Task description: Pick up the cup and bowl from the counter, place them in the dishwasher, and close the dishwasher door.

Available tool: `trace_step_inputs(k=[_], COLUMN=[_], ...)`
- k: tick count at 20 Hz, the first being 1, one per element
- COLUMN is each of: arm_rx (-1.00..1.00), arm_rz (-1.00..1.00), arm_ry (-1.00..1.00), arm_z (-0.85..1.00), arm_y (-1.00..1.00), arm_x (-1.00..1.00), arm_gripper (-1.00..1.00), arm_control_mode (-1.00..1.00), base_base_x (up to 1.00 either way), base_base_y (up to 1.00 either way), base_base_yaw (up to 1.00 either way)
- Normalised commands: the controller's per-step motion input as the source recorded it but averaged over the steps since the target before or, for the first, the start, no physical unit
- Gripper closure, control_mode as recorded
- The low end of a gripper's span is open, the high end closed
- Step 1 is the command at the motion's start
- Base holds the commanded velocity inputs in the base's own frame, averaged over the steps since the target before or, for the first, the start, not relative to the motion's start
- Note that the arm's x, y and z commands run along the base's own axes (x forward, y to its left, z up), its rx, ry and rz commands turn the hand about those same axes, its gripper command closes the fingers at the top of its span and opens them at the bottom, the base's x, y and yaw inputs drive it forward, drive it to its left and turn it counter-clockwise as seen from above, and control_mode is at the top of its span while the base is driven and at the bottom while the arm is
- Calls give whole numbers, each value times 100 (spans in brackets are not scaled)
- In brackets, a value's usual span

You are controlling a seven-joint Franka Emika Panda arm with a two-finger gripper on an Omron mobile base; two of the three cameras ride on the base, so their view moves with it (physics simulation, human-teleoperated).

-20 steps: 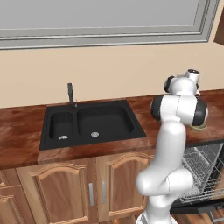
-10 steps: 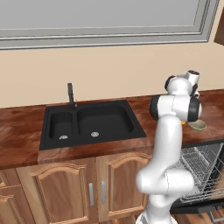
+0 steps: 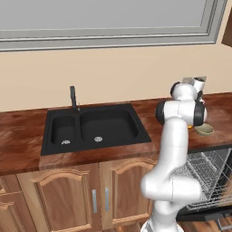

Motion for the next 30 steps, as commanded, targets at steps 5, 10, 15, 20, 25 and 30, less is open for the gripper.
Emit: trace_step_inputs(k=[5,10,15,20,25,30], arm_rx=[0,0,-3,-8,-8,-7], arm_rz=[0,0,0,0,7,13], arm_ry=[-2,-12,-16,-17,-17,-17], arm_z=[-18,11,33,27,17,27], arm_y=[0,29,45,36,17,5], arm_x=[-6,-34,-42,-50,-70,-73], arm_gripper=[100,100,100,100,100,100], arm_control_mode=[-100,-100,-100,-100,-100,-100], base_base_x=[0,0,0,0,0,0], base_base_y=[0,0,0,0,0,0], base_base_yaw=[0,0,0,0,0,0])
